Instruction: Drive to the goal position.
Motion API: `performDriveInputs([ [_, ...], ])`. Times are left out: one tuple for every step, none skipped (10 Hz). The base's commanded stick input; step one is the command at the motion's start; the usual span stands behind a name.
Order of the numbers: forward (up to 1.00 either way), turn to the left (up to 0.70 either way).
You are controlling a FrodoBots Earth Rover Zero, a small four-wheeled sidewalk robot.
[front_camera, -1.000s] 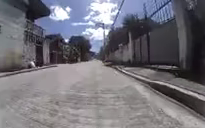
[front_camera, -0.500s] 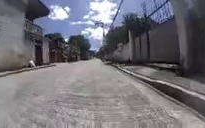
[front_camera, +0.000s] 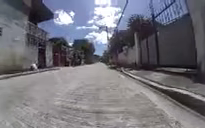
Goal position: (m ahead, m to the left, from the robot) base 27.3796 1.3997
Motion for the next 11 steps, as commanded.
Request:
performDriveInputs([
  [1.00, 0.03],
  [1.00, 0.02],
  [1.00, 0.00],
  [1.00, 0.04],
  [1.00, 0.07],
  [1.00, 0.10],
  [1.00, 0.03],
  [1.00, 0.14],
  [1.00, 0.07],
  [1.00, 0.01],
  [1.00, -0.03],
])
